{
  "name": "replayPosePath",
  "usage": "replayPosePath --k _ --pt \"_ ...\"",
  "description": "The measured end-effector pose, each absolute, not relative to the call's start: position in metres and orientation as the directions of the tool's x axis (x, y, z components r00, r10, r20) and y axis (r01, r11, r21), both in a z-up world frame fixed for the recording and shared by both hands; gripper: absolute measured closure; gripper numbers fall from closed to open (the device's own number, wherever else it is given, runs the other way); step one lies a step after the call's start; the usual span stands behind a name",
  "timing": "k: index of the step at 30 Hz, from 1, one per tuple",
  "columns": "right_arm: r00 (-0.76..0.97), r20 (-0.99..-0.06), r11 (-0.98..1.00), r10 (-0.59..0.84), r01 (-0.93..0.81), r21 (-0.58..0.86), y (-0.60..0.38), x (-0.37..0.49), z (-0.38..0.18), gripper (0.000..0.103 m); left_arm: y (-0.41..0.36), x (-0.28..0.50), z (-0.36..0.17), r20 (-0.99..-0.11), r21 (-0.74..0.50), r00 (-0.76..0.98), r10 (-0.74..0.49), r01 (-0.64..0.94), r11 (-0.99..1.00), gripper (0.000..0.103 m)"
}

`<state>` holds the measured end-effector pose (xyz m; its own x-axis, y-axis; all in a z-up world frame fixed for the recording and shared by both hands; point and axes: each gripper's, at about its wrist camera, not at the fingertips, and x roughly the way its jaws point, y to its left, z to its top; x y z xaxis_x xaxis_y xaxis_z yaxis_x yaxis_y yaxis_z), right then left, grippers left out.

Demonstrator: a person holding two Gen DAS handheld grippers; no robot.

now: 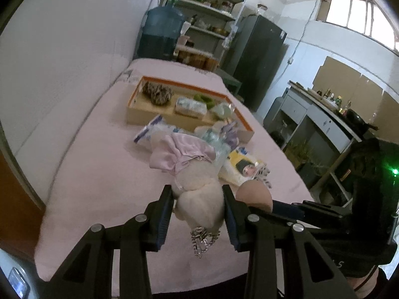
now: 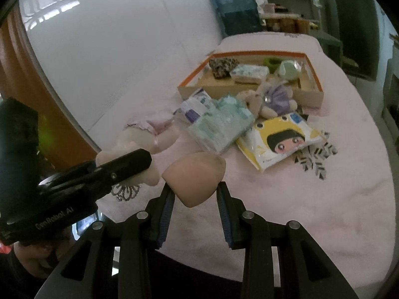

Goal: Organize soft objects
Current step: 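Carry the bunny and sponge into the tray box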

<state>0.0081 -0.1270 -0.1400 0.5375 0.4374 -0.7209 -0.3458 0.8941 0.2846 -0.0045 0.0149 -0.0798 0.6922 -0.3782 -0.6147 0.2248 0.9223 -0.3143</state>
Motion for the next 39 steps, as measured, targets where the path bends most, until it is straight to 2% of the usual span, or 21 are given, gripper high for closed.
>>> replayPosePath --k 20,39 --pt "0.644 -0.641 0.906 0.417 -0.345 0.243 -0.144 0.057 -0.080 0.068 0.006 0.043 -0.019 -0.551 -0.228 0.768 -0.326 0.237 0.944 0.064" --pt "0.694 -0.590 0.910 0.413 -0.297 0.288 -0.170 0.140 -0.069 0.068 -0.001 0.123 -0.009 -0.548 -0.205 0.790 -0.275 0.191 0.960 0.064"
